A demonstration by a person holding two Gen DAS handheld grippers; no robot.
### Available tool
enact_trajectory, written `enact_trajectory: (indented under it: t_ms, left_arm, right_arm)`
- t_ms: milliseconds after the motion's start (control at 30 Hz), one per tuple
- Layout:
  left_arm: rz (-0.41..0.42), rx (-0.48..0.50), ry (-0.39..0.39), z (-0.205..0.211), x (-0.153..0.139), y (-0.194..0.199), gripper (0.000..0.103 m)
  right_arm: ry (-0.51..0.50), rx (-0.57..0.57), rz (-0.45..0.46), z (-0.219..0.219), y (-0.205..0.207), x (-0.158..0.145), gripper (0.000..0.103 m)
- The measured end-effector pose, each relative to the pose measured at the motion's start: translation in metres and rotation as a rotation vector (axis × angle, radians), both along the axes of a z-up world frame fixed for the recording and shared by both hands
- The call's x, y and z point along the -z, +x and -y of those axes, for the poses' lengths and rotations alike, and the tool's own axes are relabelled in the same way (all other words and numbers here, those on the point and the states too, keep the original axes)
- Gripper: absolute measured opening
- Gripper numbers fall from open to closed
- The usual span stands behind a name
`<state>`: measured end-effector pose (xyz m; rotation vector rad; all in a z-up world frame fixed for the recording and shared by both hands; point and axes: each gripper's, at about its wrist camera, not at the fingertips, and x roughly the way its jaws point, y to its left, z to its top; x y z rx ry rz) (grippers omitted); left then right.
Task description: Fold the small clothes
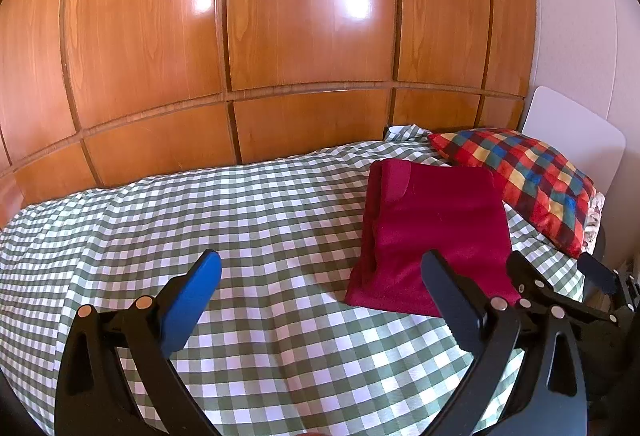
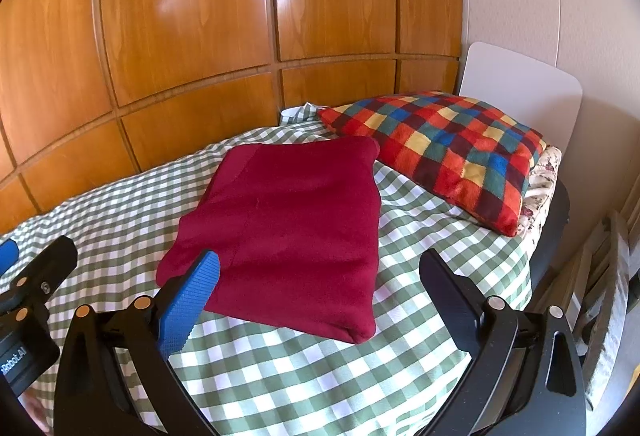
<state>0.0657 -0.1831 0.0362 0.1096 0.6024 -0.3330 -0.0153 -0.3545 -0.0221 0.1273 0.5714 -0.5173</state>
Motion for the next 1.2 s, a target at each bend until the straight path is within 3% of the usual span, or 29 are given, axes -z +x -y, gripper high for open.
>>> enact_trajectory:
  t_ms: [1200]
  left_arm:
    - [-0.044,0.03,0.001,0.005,0.018,0.013,0.1]
  right_arm:
    - [0.009,-0.001,-0.042,0.007,0.013,0.017,0.099]
